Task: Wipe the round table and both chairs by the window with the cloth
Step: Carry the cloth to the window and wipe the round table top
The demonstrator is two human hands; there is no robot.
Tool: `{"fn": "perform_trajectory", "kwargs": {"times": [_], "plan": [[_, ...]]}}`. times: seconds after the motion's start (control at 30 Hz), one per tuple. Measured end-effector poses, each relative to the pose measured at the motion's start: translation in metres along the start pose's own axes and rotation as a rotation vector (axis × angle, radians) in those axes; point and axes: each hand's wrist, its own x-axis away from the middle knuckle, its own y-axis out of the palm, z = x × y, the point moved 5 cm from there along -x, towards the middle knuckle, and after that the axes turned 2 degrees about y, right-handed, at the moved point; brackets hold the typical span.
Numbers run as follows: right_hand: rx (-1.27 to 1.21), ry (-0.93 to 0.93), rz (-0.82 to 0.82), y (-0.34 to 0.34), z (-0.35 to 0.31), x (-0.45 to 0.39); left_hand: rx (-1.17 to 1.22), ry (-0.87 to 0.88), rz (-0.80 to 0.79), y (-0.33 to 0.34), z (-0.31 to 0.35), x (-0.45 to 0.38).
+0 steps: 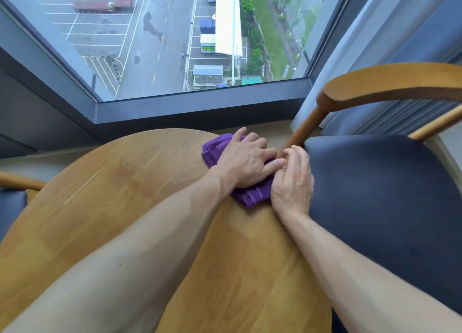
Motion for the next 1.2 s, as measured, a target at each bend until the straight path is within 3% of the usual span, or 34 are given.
{"fn": "perform_trajectory", "kwargs": {"times": [0.2, 0.4, 0.6, 1.03, 1.2], "plan": [[0.166, -0.040, 0.028, 0.004, 0.002, 0.004, -0.104, 0.056, 0.020, -0.001, -0.028, -0.013], [0.459, -0.202, -0.152, 0.019, -0.004, 0.009, -0.048, -0.200, 0.119, -0.009, -0.140, 0.015], [0.520, -0.389, -0.160, 0.027, -0.029, 0.014, -0.021, -0.464, 0.127, -0.007, -0.222, 0.075], [0.569, -0.573, -0.375, 0.130, -0.172, 0.072, 0.070, -0.959, 0.170, 0.009, -0.296, 0.236], [0.556, -0.645, -0.424, 0.154, -0.205, 0.118, 0.175, -1.036, 0.222, 0.016, -0.297, 0.296]]}}
